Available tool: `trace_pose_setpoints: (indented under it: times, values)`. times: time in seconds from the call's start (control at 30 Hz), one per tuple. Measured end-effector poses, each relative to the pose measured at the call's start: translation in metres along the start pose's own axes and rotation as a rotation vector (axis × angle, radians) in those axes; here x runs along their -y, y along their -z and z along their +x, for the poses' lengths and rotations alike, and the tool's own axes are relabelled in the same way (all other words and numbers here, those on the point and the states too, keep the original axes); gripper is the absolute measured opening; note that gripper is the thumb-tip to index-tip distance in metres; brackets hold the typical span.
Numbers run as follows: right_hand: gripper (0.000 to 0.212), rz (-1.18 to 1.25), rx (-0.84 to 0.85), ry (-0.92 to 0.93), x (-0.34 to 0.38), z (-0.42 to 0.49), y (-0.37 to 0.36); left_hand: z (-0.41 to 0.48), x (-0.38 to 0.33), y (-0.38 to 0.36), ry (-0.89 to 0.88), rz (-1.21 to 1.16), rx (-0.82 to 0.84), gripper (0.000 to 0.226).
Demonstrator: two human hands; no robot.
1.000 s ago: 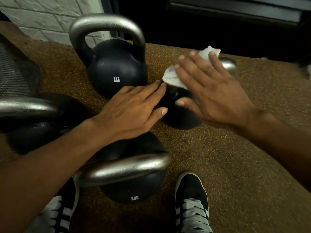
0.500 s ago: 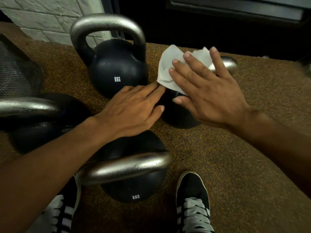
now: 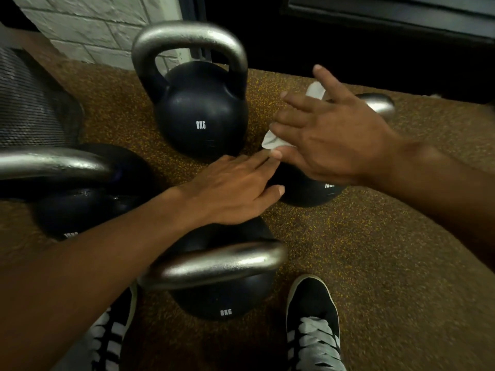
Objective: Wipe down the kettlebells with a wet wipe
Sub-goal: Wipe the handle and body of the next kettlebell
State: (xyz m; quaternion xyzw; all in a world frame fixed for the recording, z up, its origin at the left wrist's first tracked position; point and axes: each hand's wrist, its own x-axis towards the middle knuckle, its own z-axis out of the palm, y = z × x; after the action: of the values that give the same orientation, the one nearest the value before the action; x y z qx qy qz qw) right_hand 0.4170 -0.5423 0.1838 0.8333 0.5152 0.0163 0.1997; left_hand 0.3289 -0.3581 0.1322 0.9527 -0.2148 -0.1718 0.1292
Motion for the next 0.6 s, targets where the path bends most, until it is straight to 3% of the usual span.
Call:
trace_pose_setpoints:
  times: [0.23,0.37,0.5,0.6]
  values:
    - [0.074,-0.091,-0.030,0.134,0.000,-0.029,0.000,0.002,-0.001,-0.003,0.007,-0.040,-0.013,0.063]
    - [0.089,-0.188,0.167,0.159,0.001,0.007,0.013,-0.001,-0.003,-0.001,0.024,-0.034,-0.002,0.063]
    - [0.093,-0.084,0.214,0.144,-0.007,0.020,0.023,-0.005,0.000,0.000,0.035,-0.043,0.039,0.072]
    - [0.076,0.078,0.210,0.118,-0.023,0.006,0.035,-0.005,0.002,-0.003,0.038,-0.115,0.091,0.080]
